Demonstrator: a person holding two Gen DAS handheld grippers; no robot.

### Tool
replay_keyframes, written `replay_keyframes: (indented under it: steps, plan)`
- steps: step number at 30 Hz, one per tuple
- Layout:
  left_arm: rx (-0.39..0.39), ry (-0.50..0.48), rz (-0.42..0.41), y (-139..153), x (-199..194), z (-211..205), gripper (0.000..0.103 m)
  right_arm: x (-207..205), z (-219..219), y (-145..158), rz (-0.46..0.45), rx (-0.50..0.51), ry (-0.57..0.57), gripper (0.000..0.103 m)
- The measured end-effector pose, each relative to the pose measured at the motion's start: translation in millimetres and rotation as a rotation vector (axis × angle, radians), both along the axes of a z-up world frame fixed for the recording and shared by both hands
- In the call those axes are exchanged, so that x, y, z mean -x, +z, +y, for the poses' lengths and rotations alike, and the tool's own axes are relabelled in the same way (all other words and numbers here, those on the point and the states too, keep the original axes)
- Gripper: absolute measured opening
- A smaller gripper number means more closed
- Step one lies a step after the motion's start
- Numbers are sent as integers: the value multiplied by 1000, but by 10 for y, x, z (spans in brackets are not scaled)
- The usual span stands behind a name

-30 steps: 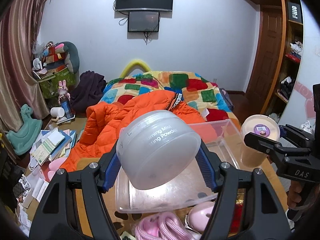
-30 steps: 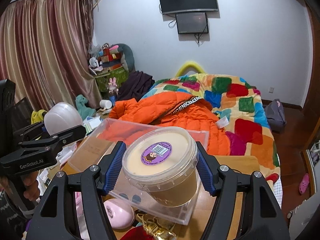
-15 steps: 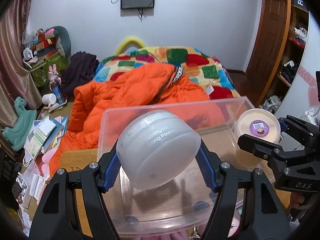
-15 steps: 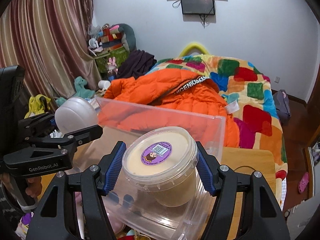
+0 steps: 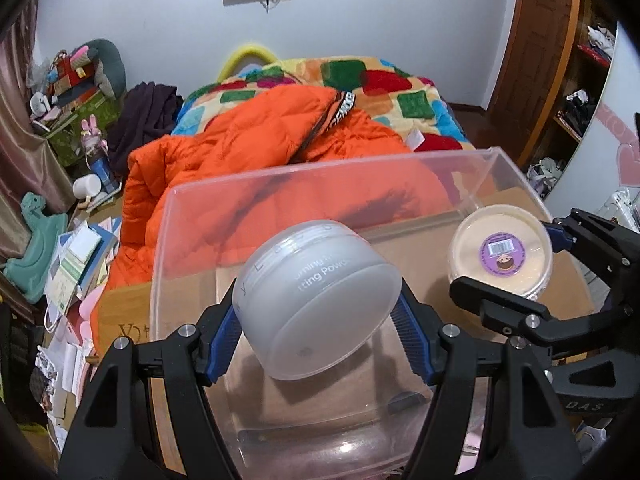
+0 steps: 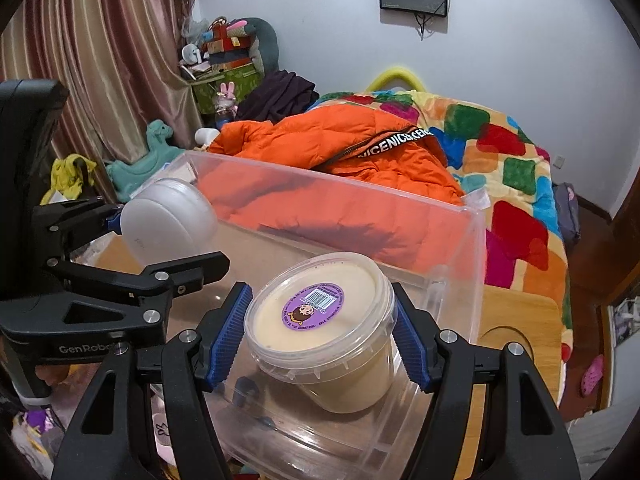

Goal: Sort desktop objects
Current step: 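Lower the jar and tub into the bin and open both tools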

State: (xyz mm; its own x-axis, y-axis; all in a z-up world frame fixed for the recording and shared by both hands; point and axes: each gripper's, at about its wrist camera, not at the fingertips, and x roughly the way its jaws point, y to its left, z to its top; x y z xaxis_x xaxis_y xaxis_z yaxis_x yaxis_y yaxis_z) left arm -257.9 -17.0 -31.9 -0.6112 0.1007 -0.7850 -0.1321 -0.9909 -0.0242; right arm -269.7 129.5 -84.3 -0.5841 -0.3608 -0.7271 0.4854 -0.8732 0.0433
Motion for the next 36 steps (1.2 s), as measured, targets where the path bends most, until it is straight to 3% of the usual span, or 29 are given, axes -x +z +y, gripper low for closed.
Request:
replay_keyframes:
  steps: [8, 15, 21, 29, 36]
  plan:
    - [42, 3, 23, 15, -35, 56, 70, -17, -27, -1, 7, -28, 9, 65]
    - [68, 4, 55, 80, -99, 78, 78, -120, -19, 6, 13, -70, 26, 65]
    - [47, 13, 75, 217, -196, 47, 84, -296, 26, 114, 111, -153, -15, 78]
    - [39, 37, 137, 471, -460, -17, 90, -533, 126, 283, 172, -172, -52, 80]
    - [15, 64, 205, 749, -804, -155, 94, -810, 288, 559, 244, -130, -104, 83]
